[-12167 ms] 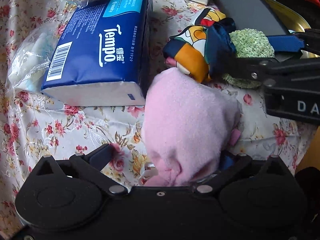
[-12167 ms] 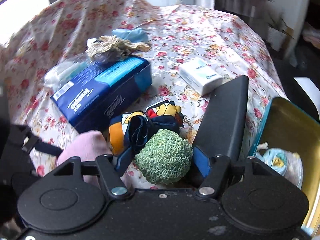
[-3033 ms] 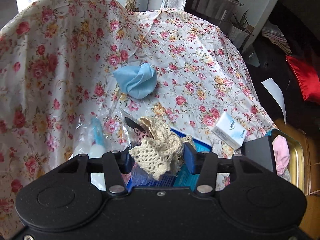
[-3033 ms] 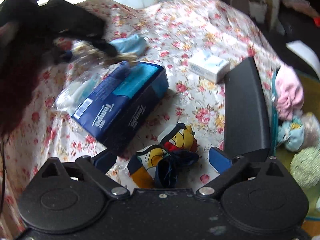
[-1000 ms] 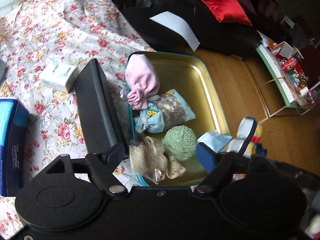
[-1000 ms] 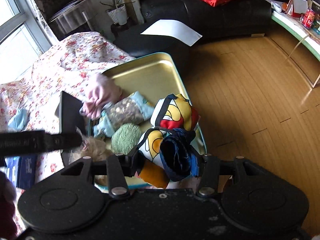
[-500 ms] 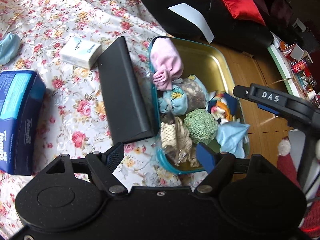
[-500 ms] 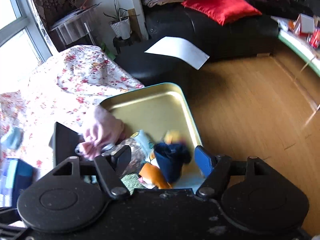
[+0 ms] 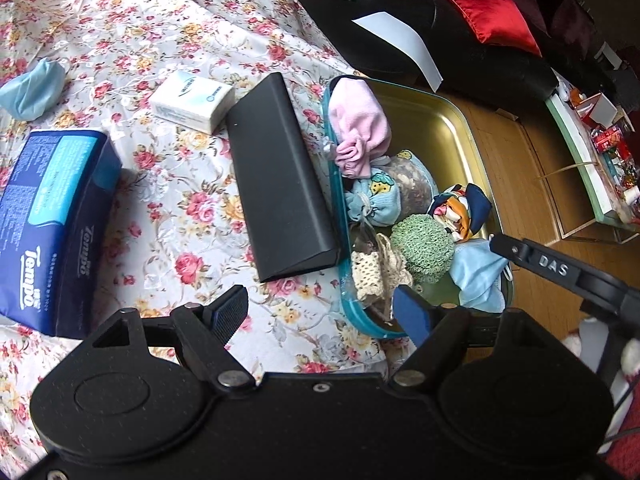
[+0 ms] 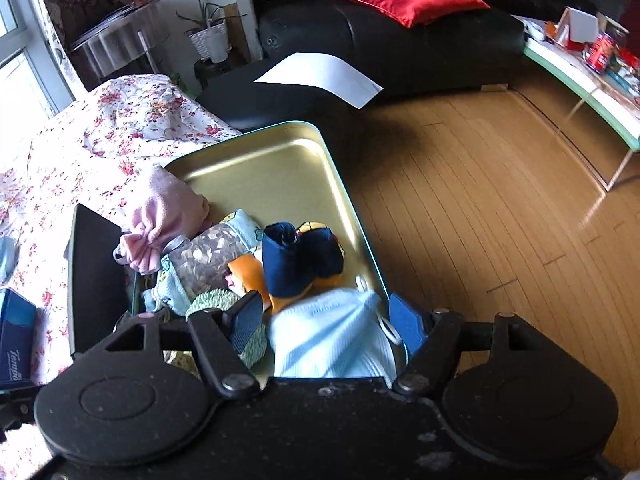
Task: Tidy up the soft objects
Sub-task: 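Lower the right tool into the tray and open it to drop the scarf, then withdraw the right tool while the left tool moves to the clear cotton bag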
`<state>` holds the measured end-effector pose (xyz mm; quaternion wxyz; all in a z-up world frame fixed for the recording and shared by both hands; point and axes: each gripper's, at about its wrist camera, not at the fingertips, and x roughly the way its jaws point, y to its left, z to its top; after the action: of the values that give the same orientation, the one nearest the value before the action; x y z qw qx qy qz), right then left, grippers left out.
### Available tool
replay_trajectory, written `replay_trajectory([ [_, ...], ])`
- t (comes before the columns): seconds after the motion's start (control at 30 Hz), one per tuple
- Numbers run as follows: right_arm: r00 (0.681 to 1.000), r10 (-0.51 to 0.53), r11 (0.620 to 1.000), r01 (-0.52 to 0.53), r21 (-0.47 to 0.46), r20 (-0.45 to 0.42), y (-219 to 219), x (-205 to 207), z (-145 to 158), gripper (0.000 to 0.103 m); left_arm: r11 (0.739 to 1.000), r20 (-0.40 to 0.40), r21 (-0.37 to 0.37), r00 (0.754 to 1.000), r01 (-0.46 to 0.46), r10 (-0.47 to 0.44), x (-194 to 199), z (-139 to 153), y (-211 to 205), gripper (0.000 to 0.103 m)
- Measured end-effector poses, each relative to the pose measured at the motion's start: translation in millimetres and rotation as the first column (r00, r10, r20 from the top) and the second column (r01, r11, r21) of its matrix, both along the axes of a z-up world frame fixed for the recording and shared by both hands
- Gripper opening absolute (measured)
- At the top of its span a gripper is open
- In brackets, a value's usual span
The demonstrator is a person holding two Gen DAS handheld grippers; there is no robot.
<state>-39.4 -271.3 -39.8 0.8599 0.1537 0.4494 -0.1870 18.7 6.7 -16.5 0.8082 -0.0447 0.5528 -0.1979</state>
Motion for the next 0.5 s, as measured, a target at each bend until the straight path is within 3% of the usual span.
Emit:
replay_trajectory([
  [0.27,1.000,0.011,0.999,-0.010,0.037,-0.017,28.2,-24.1,5.5,0.070,0.999,0.002,0.008,0.999,-0.037,0.037,-9.3,1.2,28.0,0.075],
  [0.5,0.996,0.083,0.995,-0.081,0.058,-0.031,71.8,-38.2,11.3,0.072,0.996,0.012,0.020,0.996,-0.087,0.086,-17.4,1.6,64.4,0.076],
])
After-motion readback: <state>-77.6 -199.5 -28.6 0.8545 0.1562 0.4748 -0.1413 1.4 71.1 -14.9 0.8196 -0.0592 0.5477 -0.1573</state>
